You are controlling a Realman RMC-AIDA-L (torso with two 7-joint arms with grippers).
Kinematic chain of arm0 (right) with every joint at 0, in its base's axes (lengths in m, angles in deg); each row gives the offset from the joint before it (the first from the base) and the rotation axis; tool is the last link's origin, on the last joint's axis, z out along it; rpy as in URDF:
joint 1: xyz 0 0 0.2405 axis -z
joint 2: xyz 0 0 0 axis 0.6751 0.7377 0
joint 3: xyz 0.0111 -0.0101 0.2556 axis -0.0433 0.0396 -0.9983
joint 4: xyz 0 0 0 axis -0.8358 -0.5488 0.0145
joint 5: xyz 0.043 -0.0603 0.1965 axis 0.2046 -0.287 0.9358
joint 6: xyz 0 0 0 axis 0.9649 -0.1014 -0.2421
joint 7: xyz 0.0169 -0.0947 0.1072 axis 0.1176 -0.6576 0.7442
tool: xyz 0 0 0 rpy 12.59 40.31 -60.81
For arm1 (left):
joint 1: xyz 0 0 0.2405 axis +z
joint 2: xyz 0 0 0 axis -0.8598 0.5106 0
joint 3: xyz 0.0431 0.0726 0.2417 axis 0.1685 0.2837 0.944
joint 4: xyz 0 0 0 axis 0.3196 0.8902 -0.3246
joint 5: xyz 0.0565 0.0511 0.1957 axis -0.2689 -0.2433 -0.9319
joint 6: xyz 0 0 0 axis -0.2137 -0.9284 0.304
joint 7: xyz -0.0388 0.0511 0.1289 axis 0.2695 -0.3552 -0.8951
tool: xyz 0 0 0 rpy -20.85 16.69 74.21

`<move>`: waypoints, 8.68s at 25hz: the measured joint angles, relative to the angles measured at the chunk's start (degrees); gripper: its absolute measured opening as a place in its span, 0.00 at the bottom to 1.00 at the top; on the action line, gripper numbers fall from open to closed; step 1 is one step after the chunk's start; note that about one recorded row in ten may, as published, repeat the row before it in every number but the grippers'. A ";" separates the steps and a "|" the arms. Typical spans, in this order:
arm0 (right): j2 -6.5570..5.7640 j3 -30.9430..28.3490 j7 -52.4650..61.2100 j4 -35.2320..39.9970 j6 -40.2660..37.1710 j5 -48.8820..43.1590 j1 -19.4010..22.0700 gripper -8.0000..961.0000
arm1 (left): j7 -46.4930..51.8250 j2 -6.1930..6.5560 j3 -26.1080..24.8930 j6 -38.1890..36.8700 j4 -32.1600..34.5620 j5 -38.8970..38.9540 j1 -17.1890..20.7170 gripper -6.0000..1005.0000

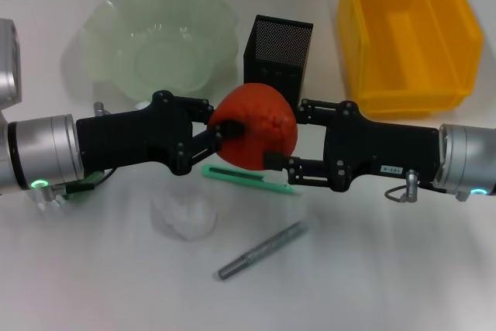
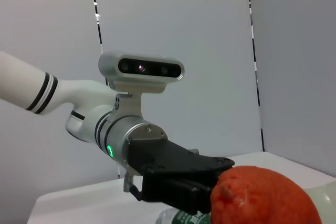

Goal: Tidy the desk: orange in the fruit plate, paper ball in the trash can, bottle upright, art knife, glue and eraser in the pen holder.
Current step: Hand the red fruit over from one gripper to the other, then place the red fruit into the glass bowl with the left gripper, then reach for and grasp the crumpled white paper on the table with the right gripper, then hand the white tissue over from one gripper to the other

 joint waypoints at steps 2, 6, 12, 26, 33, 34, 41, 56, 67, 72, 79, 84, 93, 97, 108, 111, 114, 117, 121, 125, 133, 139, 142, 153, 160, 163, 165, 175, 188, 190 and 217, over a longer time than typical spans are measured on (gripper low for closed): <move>0.02 -0.16 -1.14 0.22 -0.10 0.04 0.53 0.64 | 0.47 0.05 -0.02 -0.19 -0.01 0.01 0.00 0.18; 0.22 -0.42 -4.19 0.58 -0.60 0.98 2.03 0.72 | 0.56 0.09 -0.19 -0.30 0.00 0.01 0.00 0.14; 0.22 -1.40 -7.65 0.05 -0.52 3.95 4.11 0.77 | 0.58 0.09 -0.51 -0.39 0.00 0.64 -0.03 0.09; 0.25 -0.84 -11.26 -2.99 4.50 7.63 6.16 0.78 | -1.11 -0.10 -0.55 10.95 -2.04 14.71 -0.74 0.06; 0.33 -0.97 -11.54 -4.27 7.76 7.78 6.19 0.77 | -5.42 -0.22 -0.49 24.95 -6.91 23.70 -3.61 0.06; 0.35 -1.21 -11.89 -4.57 8.07 7.84 6.21 0.77 | -5.95 -0.28 -0.49 27.02 -7.35 24.62 -3.97 0.06; 0.39 -2.08 -15.75 -7.87 10.96 11.62 6.70 0.77 | -9.07 -0.55 -0.26 32.28 -8.54 26.42 -4.82 0.06; 0.39 -2.07 -16.29 -8.42 10.93 13.16 6.97 0.77 | -12.91 -0.53 -0.48 38.25 -10.48 30.18 -5.47 0.12; 0.40 -2.07 -16.29 -8.69 10.88 14.27 6.96 0.77 | -12.22 -0.46 0.03 34.54 -10.57 30.83 -5.06 0.45; 0.41 -2.07 -16.16 -8.84 10.84 15.34 6.95 0.77 | -7.74 0.16 0.39 23.48 -9.59 30.03 -3.39 0.60; 0.24 -2.07 -15.12 -8.63 10.25 15.36 6.66 0.77 | -1.90 1.85 8.41 3.76 -2.22 28.86 3.64 0.83; 0.10 -2.06 -13.15 -7.59 9.60 15.36 6.43 0.77 | 0.58 3.25 10.66 -4.07 1.65 23.76 6.99 0.83; -0.10 -1.57 -3.73 -2.68 5.81 14.99 6.54 0.77 | 2.57 5.60 10.23 -9.04 2.05 12.35 7.37 0.83; -0.27 -1.02 -1.55 -0.69 4.53 12.81 6.86 0.77 | 3.68 5.79 8.54 -8.58 2.16 10.46 7.15 0.82; -0.92 -0.69 6.49 5.02 2.16 1.75 6.04 0.77 | 3.68 5.05 7.82 -7.50 2.02 7.61 6.32 0.82; -1.38 -0.68 8.63 7.29 -0.54 0.52 5.34 0.77 | 3.16 5.31 7.82 -8.13 2.11 6.73 6.62 0.82; -1.67 -0.65 9.88 8.49 -2.47 -0.15 4.68 0.77 | 3.05 5.90 7.40 -8.31 2.12 6.42 7.09 0.82; -2.10 -0.58 11.71 9.58 -4.24 -1.68 3.18 0.77 | 2.64 6.12 6.99 -8.33 2.41 6.33 7.70 0.82; -2.37 -0.57 14.86 10.78 -4.92 -7.43 0.07 0.77 | 1.99 6.21 6.77 -8.36 2.93 5.84 8.13 0.82; -2.39 -0.89 15.83 11.51 -4.72 -8.59 -0.29 0.77 | 2.08 5.91 7.14 -7.69 3.75 3.26 7.40 0.82; -2.35 -1.15 17.67 12.75 -4.11 -8.46 1.10 0.77 | 2.80 4.95 6.93 -4.05 4.33 -2.59 5.88 0.81; -2.33 -0.75 18.86 12.66 -2.53 -10.78 1.14 0.77 | 2.41 3.64 7.33 0.75 4.95 -9.26 4.62 0.81; -2.17 -0.98 18.79 12.76 -2.50 -11.57 1.60 0.77 | 2.41 3.04 7.45 0.86 6.25 -11.68 4.36 0.81; -2.00 -0.57 18.80 12.85 -2.88 -15.02 1.39 0.77 | 2.61 1.40 7.47 6.00 8.00 -15.94 3.85 0.81; -2.11 -0.58 18.88 13.34 -3.20 -15.71 1.70 0.77 | 2.68 0.70 7.47 7.91 8.03 -18.21 3.35 0.81; -2.11 -0.58 18.96 13.33 -3.21 -16.13 1.63 0.77 | 2.66 0.61 7.47 8.39 8.03 -18.38 3.22 0.80; -2.15 -0.58 19.13 13.34 -3.23 -16.41 1.49 0.77 | 2.58 0.61 7.49 8.78 8.03 -18.38 3.18 0.80; -2.24 -1.21 19.13 13.41 -3.25 -16.44 1.63 0.77 | 4.06 0.62 4.68 6.59 8.55 -17.05 2.71 0.57; -0.68 -1.41 7.44 13.16 -3.67 -13.11 5.24 0.77 | 13.67 0.38 2.29 1.27 5.59 -5.55 1.86 0.56; -0.38 -1.55 4.40 13.06 -3.56 -11.76 5.90 0.77 | 15.87 0.36 2.29 1.40 3.34 -3.70 1.26 0.56; 0.35 -1.89 -24.28 -2.91 -1.87 6.46 3.55 0.77 | 40.95 0.06 1.63 2.02 -8.03 6.96 -2.26 0.56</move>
